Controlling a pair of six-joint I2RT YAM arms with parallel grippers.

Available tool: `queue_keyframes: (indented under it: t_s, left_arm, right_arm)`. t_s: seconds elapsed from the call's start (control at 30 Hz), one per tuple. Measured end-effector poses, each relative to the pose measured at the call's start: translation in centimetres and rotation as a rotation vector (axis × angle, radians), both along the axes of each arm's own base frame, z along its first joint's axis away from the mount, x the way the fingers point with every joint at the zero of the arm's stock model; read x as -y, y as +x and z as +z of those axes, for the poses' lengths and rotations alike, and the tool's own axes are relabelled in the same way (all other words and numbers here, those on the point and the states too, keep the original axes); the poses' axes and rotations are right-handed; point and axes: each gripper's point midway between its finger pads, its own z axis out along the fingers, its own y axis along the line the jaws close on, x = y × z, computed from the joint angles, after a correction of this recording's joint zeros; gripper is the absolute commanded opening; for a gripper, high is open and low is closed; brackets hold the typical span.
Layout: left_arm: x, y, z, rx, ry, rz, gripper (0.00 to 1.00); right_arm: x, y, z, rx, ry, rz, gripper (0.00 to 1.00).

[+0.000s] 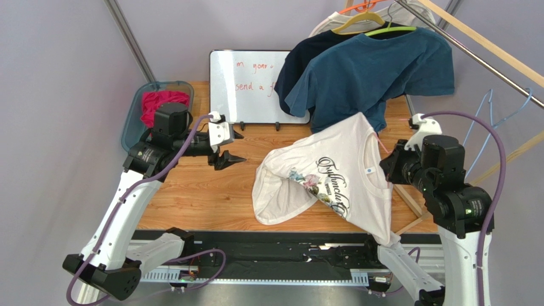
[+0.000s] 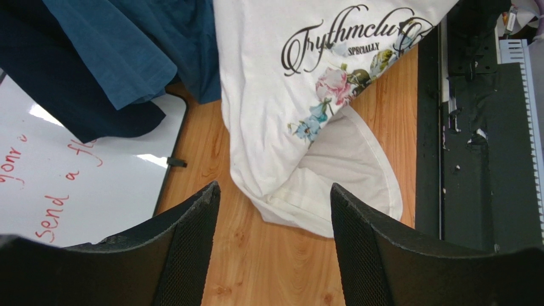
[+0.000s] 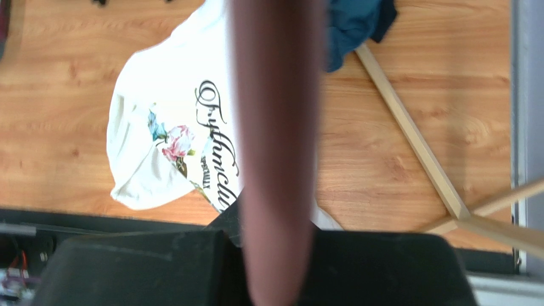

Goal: Place the t-shirt on the hanger
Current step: Place the hanger at the clothesline.

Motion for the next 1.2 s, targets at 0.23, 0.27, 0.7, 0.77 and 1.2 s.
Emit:
queue_keyframes:
  t_s: [0.23, 0.27, 0.7, 0.77, 1.2]
  left_arm:
    - [0.2, -0.7, 0.1, 0.01, -0.012, -0.018, 0.69]
    - [0.3, -0.7, 0.0, 0.007, -0.012, -0.022, 0.69]
    - [0.7, -0.4, -0.6, -0.033, -0.011, -0.027, 0.7]
    - [0.8, -0.4, -0.6, -0.036, -0.011, -0.031, 0.7]
    - [1.7, 0.8, -0.4, -0.051, -0.008, -0.047, 0.7]
  right_arm:
    - [3.1, -0.3, 3.8, 0.096, 0.045, -0.223, 0.0]
    - [3.2, 0.1, 4.8, 0.126, 0.05, -0.234, 0.0]
    - [2.6, 12.7, 9.1, 0.369, -0.138, -0.314, 0.0]
    - [2.3, 13.8, 9.7, 0.426, -0.23, -0.322, 0.0]
    - [5.5, 17.7, 14.6, 0.611, -0.563, -0.596, 0.0]
